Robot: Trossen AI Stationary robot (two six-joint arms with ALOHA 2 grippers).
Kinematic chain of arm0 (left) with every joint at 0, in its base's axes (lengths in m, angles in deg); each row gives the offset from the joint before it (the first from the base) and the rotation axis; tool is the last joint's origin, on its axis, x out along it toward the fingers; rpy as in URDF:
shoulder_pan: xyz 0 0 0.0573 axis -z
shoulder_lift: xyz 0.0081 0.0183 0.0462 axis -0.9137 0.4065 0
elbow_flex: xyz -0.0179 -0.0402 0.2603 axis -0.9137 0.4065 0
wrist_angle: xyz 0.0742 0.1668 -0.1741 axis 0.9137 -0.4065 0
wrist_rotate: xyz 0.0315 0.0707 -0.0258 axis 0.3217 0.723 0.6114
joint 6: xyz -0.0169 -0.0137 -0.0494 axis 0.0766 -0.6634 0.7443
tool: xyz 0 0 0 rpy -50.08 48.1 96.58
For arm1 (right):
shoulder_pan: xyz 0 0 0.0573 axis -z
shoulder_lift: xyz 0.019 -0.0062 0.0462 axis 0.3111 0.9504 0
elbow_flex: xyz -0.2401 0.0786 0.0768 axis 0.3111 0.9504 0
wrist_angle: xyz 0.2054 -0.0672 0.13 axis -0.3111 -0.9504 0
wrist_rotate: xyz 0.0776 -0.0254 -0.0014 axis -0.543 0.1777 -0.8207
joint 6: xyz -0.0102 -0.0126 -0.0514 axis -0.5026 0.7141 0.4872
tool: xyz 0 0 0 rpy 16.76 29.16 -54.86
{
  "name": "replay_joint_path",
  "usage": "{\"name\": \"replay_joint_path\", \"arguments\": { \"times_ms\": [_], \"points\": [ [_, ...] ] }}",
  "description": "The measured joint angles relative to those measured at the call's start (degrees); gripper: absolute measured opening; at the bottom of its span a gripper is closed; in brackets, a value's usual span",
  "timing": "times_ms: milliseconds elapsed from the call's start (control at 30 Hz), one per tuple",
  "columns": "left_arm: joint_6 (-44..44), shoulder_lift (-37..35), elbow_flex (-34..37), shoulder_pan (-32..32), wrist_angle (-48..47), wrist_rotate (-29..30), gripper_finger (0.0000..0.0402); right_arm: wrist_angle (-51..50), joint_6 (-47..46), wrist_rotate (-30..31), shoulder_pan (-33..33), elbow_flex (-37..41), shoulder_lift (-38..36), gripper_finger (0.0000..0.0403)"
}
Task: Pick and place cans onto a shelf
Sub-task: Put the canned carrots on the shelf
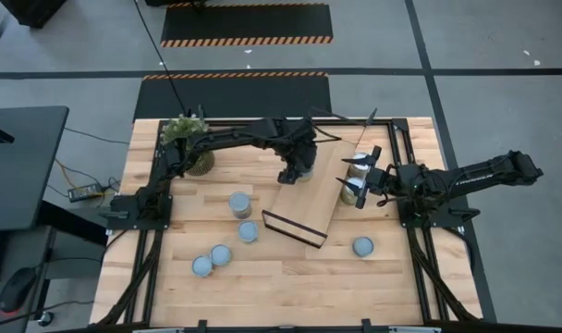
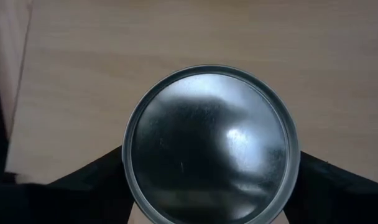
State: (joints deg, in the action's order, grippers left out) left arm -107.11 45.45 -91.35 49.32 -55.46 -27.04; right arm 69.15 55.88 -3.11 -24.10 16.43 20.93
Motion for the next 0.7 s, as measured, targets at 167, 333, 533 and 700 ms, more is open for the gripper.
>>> {"name": "replay_joint_path", "arguments": {
  "times_ms": [167, 333, 533, 700],
  "points": [
    [3.2, 0.0, 0.0, 0.9, 3.4, 5.8, 0.0358, 0.0, -0.2, 0.0, 0.0, 0.0, 0.0, 0.0270],
    [3.0, 0.0, 0.0, 2.5, 4.8, 11.4, 0.0387, 0.0, -0.9, 0.0, 0.0, 0.0, 0.0, 0.0270],
    [0.9, 0.0, 0.0, 3.3, 4.8, 12.1, 0.0388, -0.5, -1.5, 0.0, 0.0, 0.0, 0.0, 0.0270],
    [0.0, 0.0, 0.0, 3.0, 4.6, 15.1, 0.0391, -0.5, -1.7, 0.0, 0.0, 0.0, 0.0, 0.0270]
  ]
}}
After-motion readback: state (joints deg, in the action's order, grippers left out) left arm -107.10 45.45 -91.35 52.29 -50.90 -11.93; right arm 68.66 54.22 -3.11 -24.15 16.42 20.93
